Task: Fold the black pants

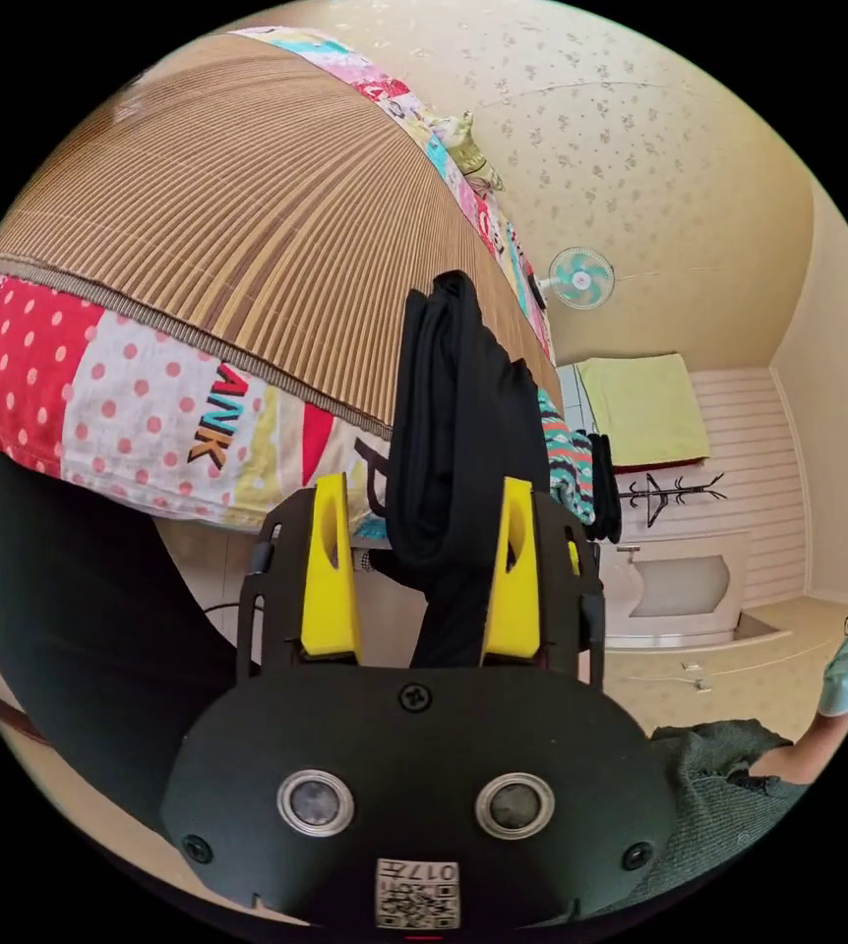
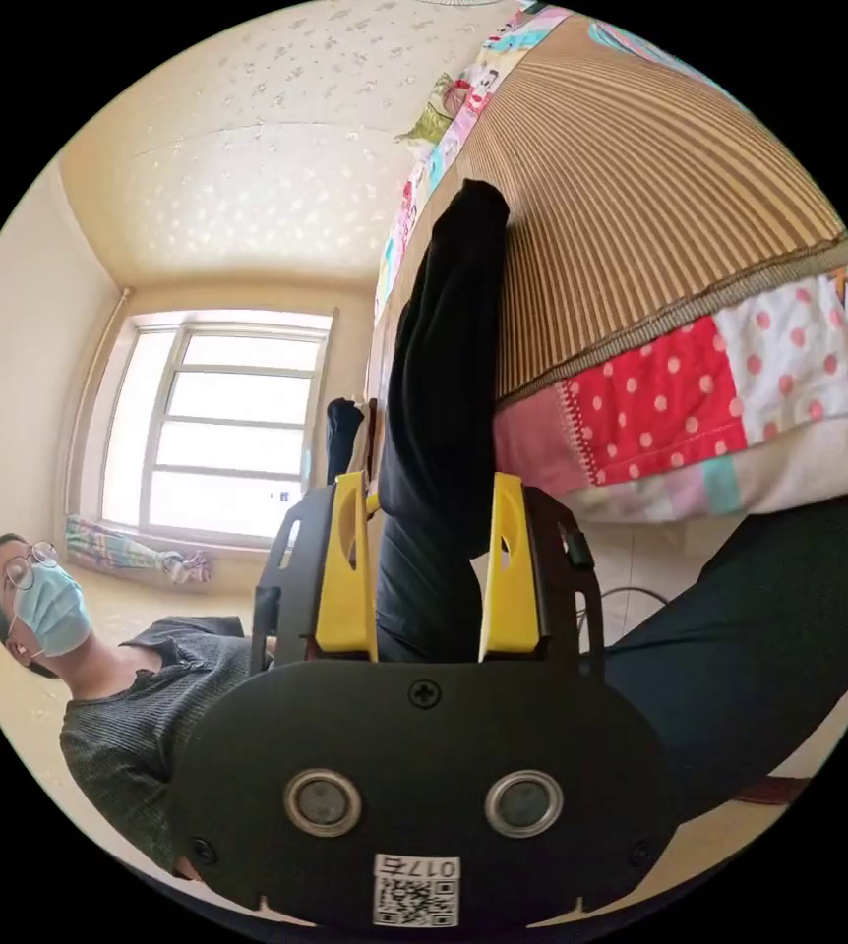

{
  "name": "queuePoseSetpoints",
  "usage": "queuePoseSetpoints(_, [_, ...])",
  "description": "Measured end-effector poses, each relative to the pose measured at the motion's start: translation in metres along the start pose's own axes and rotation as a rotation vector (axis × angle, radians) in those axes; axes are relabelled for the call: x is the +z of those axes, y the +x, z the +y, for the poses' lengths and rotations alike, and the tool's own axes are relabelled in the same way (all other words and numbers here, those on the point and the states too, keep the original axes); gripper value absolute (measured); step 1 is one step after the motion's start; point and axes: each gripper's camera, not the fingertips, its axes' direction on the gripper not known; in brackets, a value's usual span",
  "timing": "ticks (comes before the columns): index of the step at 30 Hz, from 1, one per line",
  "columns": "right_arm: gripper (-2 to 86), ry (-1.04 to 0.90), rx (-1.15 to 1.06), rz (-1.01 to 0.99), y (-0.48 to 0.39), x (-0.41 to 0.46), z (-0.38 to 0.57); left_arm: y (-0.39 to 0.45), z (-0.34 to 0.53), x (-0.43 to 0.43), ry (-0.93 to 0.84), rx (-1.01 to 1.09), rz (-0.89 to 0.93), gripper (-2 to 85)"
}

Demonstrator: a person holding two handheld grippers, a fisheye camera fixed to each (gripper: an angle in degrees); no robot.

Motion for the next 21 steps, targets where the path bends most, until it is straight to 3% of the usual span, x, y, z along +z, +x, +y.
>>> queuePoseSetpoints(3, [21.6, -0.090, 0.065, -0.085, 0.006, 0.030, 0.016, -0.016, -0.018, 0.017, -0.123, -0.032, 0.029, 22.5])
queuePoseSetpoints(6, [23.2, -0.144, 0.111, -0.139, 0.006, 0.056, 0.020, -0.031, -0.027, 0.071, -0.357, -0.107, 0.144, 19.1])
queuePoseSetpoints(8, [24.2, -0.140, 0.115, -0.190, 0.000, 0.062, 0.023, -0.044, -0.019, 0.108, -0.443, -0.234, 0.371, 10.3])
queuePoseSetpoints(10, [25.7, -0.076, 0.106, -0.261, -0.013, 0.061, 0.031, -0.042, -0.006, 0.116, -0.417, -0.301, 0.508, 7.9])
queuePoseSetpoints(14, [26.1, 0.023, 0.081, -0.389, -0.035, 0.049, 0.040, 0.034, 0.023, 0.135, -0.621, -0.065, 0.449, 5.9])
queuePoseSetpoints(17, [21.5, 0.100, 0.032, -0.526, -0.048, 0.028, 0.034, 0.089, 0.059, 0.154, -0.768, 0.112, 0.383, 5.1])
queuePoseSetpoints(21, [15.6, 0.065, -0.021, -0.659, -0.060, 0.009, 0.019, 0.107, 0.064, 0.150, -0.764, 0.179, 0.324, 5.3])
